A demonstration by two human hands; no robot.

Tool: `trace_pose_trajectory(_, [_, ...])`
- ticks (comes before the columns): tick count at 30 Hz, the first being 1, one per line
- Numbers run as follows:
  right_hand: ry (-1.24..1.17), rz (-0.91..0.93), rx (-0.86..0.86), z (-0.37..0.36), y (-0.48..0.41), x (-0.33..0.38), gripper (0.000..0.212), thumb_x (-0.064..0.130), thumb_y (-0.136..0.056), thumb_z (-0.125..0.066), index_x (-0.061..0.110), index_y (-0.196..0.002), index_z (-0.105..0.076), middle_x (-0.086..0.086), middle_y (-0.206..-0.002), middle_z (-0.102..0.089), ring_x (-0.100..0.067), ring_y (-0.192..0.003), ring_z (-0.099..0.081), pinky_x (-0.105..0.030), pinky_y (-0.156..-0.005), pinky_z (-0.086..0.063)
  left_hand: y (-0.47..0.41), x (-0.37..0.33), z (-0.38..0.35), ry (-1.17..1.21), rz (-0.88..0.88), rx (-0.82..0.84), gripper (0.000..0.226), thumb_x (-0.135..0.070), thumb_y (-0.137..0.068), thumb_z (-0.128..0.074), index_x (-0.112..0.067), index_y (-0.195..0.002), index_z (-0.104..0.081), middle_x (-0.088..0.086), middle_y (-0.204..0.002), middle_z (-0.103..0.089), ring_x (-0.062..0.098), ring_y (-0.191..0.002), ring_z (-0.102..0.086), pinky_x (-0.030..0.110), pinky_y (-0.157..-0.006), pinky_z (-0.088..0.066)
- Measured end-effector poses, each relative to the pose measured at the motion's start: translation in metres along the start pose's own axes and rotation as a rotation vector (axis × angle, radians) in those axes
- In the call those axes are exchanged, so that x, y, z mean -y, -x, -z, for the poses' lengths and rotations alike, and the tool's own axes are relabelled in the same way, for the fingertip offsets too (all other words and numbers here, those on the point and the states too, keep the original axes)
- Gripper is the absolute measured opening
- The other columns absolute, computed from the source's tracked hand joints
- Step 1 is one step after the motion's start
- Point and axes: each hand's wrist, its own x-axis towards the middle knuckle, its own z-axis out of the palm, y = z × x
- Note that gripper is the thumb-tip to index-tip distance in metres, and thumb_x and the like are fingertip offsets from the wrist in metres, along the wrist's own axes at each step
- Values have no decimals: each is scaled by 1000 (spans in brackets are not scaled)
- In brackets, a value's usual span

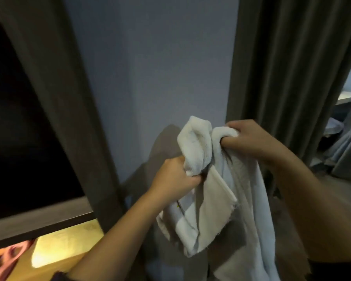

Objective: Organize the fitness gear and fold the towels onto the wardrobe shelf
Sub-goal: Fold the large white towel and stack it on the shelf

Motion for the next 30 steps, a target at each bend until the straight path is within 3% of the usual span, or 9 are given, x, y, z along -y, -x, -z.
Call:
trace_pose_trajectory(4, [-68, 31, 124, -57, -1, 28, 9, 15, -77, -64, 13, -83, -71, -9, -80, -69, -8, -65, -57, -16, -54, -44, 42, 45, 43, -17, 44, 8, 33, -39, -72, -64, -29, -103, -69, -12, -97, -73, 9, -96, -67, 36, -83, -56])
trace_pose_trajectory(8, [-199, 87, 289, -120, -4, 48, 9, 10, -75, -67, 9, -83, -71, -3, -74, -67, -4, -65, -55, -25, -62, -47, 85, 92, 67, 47, 163, -43, 30, -32, -74, -69, -36, -103, -68, -22, -97, -72, -6, -93, -65, 28, -83, -56])
trace_pose_trajectory(13, [-247, 174, 525, -197, 0, 73, 10, 4, -77, -68, 6, -87, -70, -13, -88, -69, -4, -70, -56, -21, -64, -47, 144, 145, 85, 73, 339, -115, 14, -27, -77, -72, -23, -91, -72, -9, -84, -72, 3, -83, -67, 41, -78, -58])
trace_pose_trajectory(16, [-284, 193, 603, -233, 8, 88, 10, 3, -77, -67, 5, -87, -69, -12, -82, -66, -6, -72, -55, -25, -66, -45, 172, 164, 104, 51, 379, -102, 17, -34, -77, -69, -21, -87, -71, -7, -79, -70, 8, -80, -67, 41, -75, -58])
trace_pose_trajectory(21, [-283, 216, 648, -289, 19, 125, 10, 2, -76, -66, 13, -76, -66, 13, -66, -59, 2, -62, -51, -14, -57, -42, 211, 206, 144, 34, 389, -107, 26, -43, -70, -63, -19, -76, -67, -3, -73, -67, 11, -74, -64, 40, -69, -54])
trace_pose_trajectory(25, [-254, 212, 653, -336, 30, 160, 9, 9, -79, -70, 17, -83, -69, 7, -81, -68, 0, -74, -59, -18, -67, -48, 240, 252, 181, 28, 361, -47, 16, -40, -77, -67, -24, -82, -67, -7, -77, -66, 8, -76, -65, 35, -69, -57])
trace_pose_trajectory(30, [-297, 83, 566, -399, 58, 204, 12, 10, -80, -69, 15, -91, -70, 0, -87, -69, -6, -75, -60, -21, -64, -48, 276, 304, 234, -5, 338, 21, 9, -37, -84, -68, -28, -87, -67, -13, -82, -67, 2, -79, -65, 28, -71, -59])
